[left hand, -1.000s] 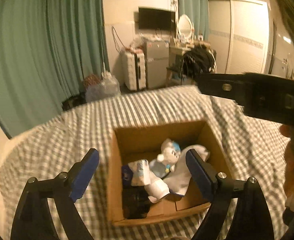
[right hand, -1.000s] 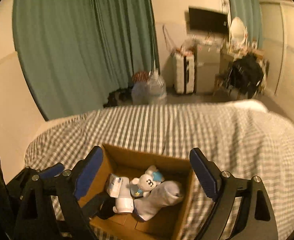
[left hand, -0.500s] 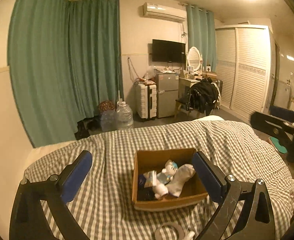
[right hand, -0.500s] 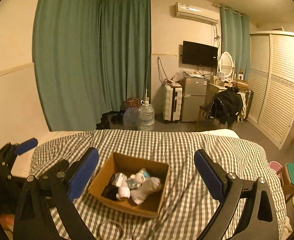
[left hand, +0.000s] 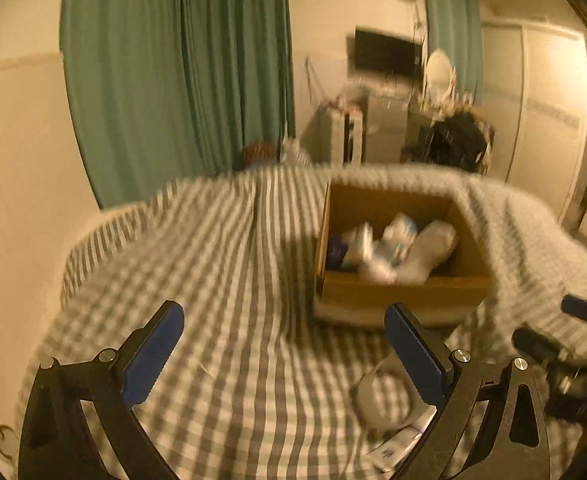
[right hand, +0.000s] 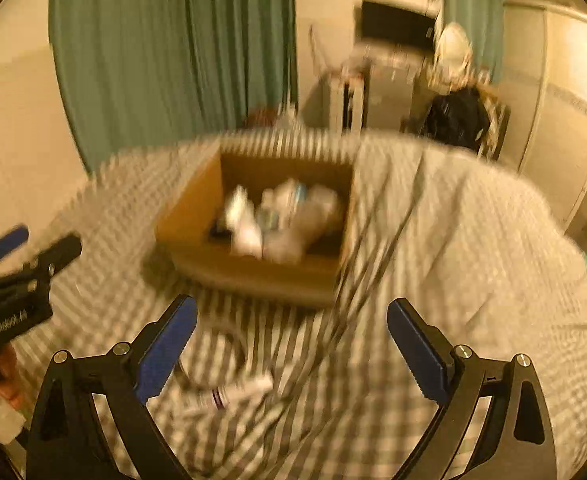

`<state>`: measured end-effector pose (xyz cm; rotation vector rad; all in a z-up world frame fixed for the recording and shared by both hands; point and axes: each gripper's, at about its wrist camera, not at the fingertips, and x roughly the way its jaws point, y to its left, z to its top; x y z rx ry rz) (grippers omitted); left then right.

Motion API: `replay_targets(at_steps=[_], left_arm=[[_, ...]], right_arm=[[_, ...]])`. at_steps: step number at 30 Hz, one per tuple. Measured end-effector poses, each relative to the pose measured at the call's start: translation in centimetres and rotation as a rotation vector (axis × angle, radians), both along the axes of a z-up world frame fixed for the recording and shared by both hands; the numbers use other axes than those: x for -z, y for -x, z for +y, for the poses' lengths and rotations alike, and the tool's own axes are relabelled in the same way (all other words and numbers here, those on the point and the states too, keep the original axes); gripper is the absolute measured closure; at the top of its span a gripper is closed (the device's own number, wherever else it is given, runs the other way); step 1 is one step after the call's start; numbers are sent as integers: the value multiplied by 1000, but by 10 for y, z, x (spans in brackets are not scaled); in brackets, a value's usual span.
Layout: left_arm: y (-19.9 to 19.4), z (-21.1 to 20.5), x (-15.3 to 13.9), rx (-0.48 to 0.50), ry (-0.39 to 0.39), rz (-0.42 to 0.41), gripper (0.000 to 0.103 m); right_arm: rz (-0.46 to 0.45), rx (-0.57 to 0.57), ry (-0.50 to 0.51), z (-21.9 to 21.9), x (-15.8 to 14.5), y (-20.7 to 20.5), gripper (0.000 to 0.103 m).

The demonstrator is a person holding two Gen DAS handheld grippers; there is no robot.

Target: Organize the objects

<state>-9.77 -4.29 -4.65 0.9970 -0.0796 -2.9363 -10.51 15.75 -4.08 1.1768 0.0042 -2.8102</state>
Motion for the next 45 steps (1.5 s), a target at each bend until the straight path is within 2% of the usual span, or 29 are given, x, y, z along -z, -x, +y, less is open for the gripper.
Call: replay_targets(at_steps=[3,6,9,12,20,22,27,28,30,33,34,38,39,40,41,42,45], left_arm=[[8,2,27,-9,31,-47,0],[12,1,42,-19,59,-63,0],[15,-2,50,-19,58,-80,0],[17,-3,56,-12,53,-100,0],[21,3,65,15,69,-136,0],[21,5,67,29,72,-142,0],[24,17,81,97,55,-199,0],[24,21,84,113,64,-210,0],[24,29,88,136,92,-217,0],[25,39,94,168,107,-240,2],[26,42,97,178,103,-251,5],[39,56,119,209,132,-330,31],[41,60,123,214,150,-344,45],[41,63,127,216,168,-352,51],[40,67,129,230,186,-350,64],[38,69,128,247,185,-348,81],[32,72,126,256,199,-326,92]], right_arm=[[-111,-35,6,-11,45,9,9],[-219,-85,-20,-27,84,16,19],[-296,-100,-66,-36,110,24,29],[-344,-108,-51,-37,126,28,29],[-405,-141,-13,-41,144,31,29],[-392,-142,1,-38,143,27,36],[-343,-141,51,-24,130,13,63],[-334,-141,55,-21,127,11,65],[-312,-137,58,-15,120,4,76],[-295,-145,92,-5,111,-3,84],[-292,-148,98,-5,109,-4,86],[-285,-151,107,-1,99,-1,86],[-283,-148,112,-1,98,-2,86],[-283,-145,115,-1,98,-1,86],[-281,-140,117,0,97,0,86],[-279,-131,117,2,96,0,86],[-279,-116,111,4,93,0,86]])
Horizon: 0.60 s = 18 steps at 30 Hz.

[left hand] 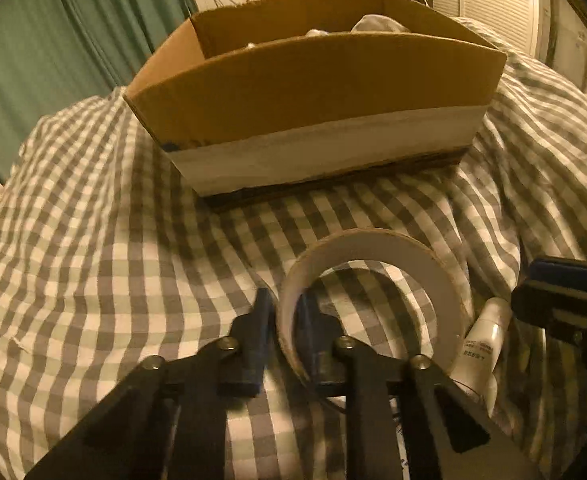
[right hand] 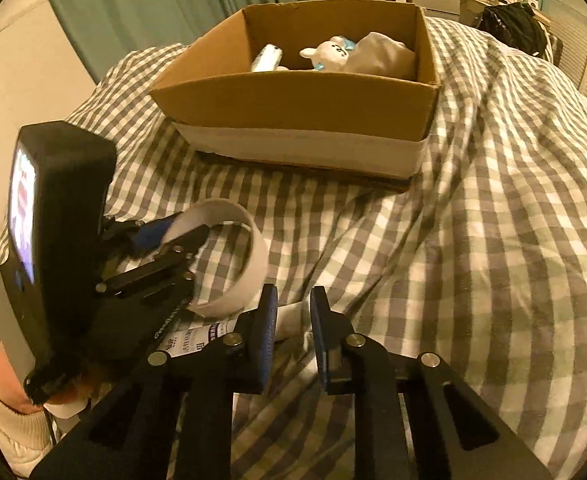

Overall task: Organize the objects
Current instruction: 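Grasp the tape roll rim with the left gripper while the right grasps the white tube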

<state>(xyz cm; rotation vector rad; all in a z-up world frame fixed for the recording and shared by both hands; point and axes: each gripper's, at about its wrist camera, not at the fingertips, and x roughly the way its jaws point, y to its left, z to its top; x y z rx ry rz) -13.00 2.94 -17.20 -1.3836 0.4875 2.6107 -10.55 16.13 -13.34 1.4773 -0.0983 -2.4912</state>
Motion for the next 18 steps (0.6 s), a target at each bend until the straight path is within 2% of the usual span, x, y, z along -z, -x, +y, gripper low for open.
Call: replay_targets(at_steps=[6,7,9,10,14,18], left_arm=[[-17,-23,-27,-70,-70,69,95],[-19,-27,-31,-81,-75,85,95],[-24,-36,-40,-111,-77,119,95],[-26,-41,-43,-121,-81,131,95],[-24,-51,-44,-128,-122,115,95],[-15,-59,-46,-140,-158,97,95]], right_arm=[[-17,-20,-16,-11,2,-4,85],[-25,-27,-12,-15,4,-6,83],[-58,-41,-12,-22,10,-6,71],[-72,-45,-11,-25,13,-6,69],[-136,-29,28,-29,26,3,62],[-171,-16,77,-34,36,18,61]])
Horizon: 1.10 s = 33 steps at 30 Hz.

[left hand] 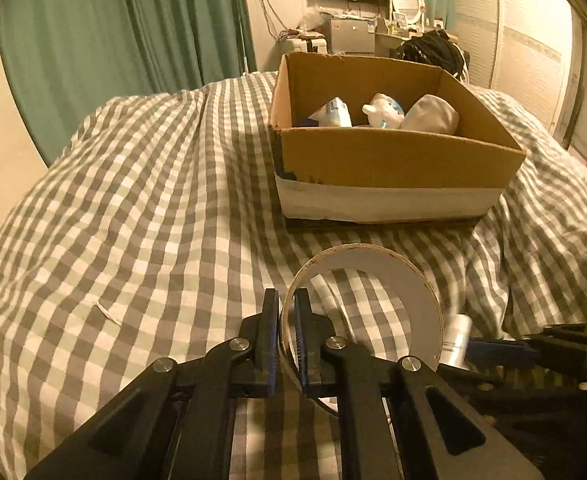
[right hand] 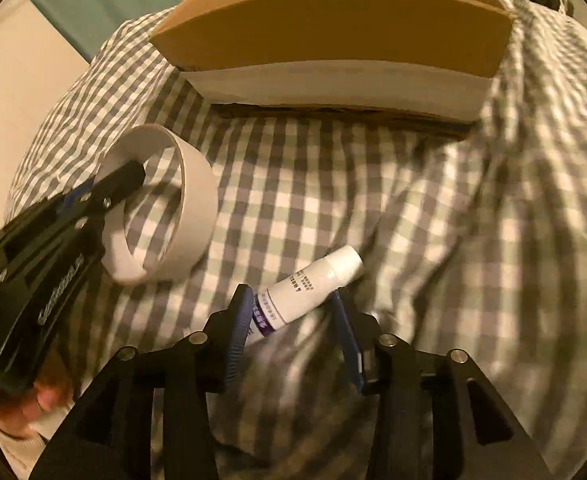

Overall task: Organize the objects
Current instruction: 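Grasp the tape roll rim with the left gripper while the right grasps the white tube, then carry the tape roll and white tube into the box and open both grippers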

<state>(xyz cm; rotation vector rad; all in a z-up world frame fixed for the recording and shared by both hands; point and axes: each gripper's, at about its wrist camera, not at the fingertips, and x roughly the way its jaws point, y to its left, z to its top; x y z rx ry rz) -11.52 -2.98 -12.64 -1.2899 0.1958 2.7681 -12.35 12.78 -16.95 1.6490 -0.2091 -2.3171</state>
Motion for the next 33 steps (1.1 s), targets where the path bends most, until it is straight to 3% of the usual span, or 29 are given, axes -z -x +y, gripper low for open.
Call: replay_targets(at_steps=[3,8,12,17,25,33], left_arm=[[-2,-7,-1,-19,-30,0,95],[-4,-14,-4,-40,-42,5,95],[-5,-13,-7,-50,-26,16,95],[-13,-13,-12,-60,-1,29,95],[-29,-14,-22,-73,13,42,95],[-39,-5,-54,-43,-29,65,95]], right_arm=[[-10,-8,-1,-9,9,9,60],[46,-27,-40,-17,2,6,68],[124,-29,-36,-11,-18,-5,80],[249,-17,-47,2,-53,-19,88],[302,-6,-17,1,-74,-23,89],[439,-30,-39,-3,-119,-39,89]])
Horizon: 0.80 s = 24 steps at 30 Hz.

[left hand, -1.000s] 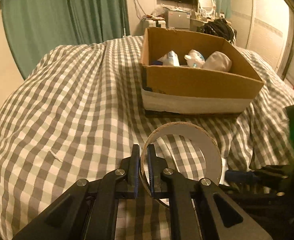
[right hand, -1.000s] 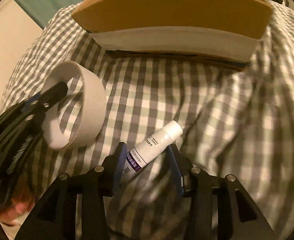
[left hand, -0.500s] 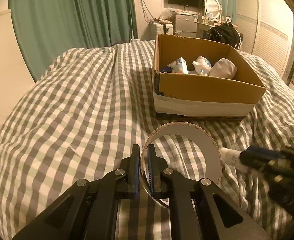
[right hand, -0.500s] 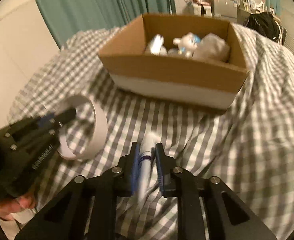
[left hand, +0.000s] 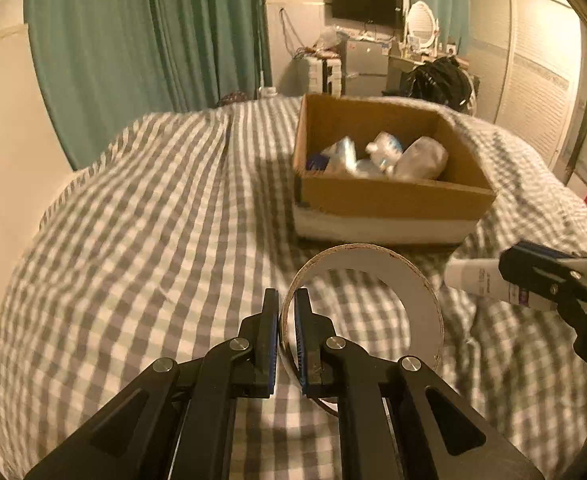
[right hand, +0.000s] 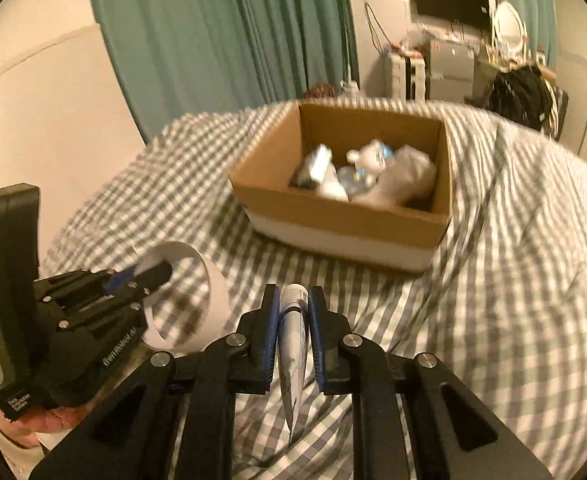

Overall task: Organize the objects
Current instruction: 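Carry the tape roll and white tube into the box and open both grippers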

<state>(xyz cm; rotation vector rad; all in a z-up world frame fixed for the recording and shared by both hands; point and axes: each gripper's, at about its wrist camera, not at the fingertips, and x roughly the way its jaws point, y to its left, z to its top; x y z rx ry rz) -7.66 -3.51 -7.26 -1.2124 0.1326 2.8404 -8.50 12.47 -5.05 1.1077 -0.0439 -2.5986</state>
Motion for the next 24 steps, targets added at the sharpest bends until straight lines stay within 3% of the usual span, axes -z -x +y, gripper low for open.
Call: replay_targets(at_steps=[8,12,17,20,24], left_arm=[[9,18,-66,46,-14,109,95],[32,26,-101,66,-27,152,95],[68,40,-140,77,-4,226,95],[97,49,-150,79,15,241,95],[139,55,-139,70,34,220,95]], right_arm=[[165,-4,-35,6,-72,1,89],[282,11,-73,10,-115,11,89],[361,6,-94,13,-149,37,89],[377,-1,-104,13,-158,58,89],[365,-5,-94,14,-156,97,89]])
